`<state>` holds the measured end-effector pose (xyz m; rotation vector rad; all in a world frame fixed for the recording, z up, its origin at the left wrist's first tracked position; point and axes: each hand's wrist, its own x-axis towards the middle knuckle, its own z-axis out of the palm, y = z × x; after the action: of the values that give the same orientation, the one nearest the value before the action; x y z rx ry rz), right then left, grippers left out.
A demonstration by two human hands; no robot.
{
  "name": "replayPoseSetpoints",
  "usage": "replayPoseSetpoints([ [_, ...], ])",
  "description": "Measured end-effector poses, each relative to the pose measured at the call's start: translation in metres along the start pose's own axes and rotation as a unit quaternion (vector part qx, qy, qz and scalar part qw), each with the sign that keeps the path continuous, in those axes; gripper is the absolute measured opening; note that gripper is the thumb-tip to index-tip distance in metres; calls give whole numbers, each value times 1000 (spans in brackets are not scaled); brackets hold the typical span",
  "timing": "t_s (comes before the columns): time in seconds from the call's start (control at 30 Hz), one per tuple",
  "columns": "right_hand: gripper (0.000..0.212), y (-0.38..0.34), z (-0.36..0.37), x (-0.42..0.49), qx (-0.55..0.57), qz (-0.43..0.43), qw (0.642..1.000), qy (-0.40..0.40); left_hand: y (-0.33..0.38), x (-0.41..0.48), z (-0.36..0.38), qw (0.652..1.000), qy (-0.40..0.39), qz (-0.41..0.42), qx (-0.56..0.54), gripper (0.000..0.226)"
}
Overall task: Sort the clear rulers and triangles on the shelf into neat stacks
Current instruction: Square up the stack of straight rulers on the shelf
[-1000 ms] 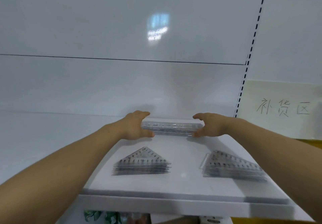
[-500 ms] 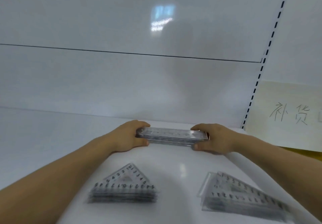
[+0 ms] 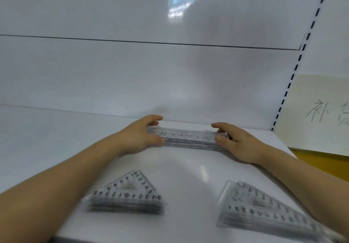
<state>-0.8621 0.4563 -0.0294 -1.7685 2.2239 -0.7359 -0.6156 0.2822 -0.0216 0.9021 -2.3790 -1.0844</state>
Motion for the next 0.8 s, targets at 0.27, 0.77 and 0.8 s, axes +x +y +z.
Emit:
replayPoseSetpoints([
  [0.27, 51, -1, 2, 3, -16, -19, 1000, -16, 2, -1, 1, 995, 0, 1, -103, 48],
  [0.77, 91, 2, -15, -8, -50, -6, 998, -42, -9, -7, -14, 981, -12, 10, 193, 84],
  [0.8, 91, 3, -17, -10, -55, 8, 998, -42, -11, -7, -17, 977, -13, -7, 214, 90],
])
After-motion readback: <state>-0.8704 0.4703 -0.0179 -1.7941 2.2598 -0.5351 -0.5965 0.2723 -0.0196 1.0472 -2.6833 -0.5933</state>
